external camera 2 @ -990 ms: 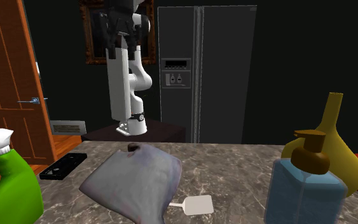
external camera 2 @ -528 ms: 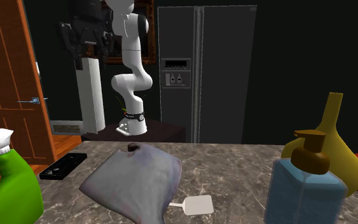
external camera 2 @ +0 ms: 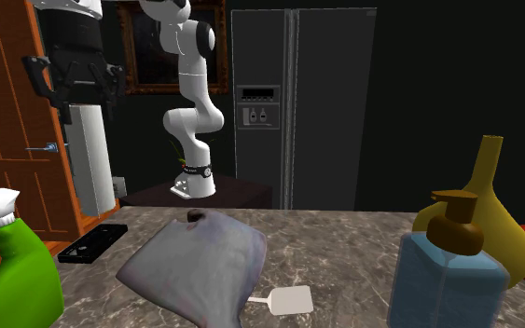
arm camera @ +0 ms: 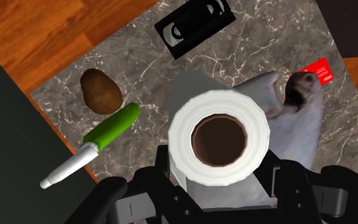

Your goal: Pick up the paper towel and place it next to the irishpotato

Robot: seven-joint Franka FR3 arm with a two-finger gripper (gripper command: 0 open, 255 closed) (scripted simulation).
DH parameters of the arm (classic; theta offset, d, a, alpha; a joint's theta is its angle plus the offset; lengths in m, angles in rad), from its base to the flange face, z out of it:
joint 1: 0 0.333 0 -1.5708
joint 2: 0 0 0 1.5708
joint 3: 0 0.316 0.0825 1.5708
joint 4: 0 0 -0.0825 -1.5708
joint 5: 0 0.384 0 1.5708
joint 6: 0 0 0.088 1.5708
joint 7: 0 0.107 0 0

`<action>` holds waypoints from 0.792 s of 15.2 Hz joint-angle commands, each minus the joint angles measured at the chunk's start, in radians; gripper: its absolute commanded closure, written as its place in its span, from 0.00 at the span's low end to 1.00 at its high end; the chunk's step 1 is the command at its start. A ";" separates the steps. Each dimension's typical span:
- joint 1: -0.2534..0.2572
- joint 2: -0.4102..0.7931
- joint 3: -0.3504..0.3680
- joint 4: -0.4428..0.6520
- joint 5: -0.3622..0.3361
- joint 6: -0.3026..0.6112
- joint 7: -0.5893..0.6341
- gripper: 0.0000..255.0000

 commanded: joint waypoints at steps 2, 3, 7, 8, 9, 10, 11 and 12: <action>-0.001 -0.001 -0.001 -0.042 0.000 0.041 -0.005 1.00; 0.000 -0.001 0.000 -0.056 0.000 0.055 -0.005 1.00; 0.002 0.000 0.001 -0.108 0.001 0.108 -0.005 1.00; 0.002 0.001 0.001 -0.121 0.002 0.121 -0.005 1.00; 0.002 0.002 0.002 -0.133 0.002 0.134 -0.005 1.00; 0.002 0.003 0.002 -0.145 0.003 0.148 -0.006 1.00; 0.002 0.005 0.002 -0.156 0.004 0.160 -0.006 1.00; 0.002 0.007 0.003 -0.168 0.006 0.173 -0.007 1.00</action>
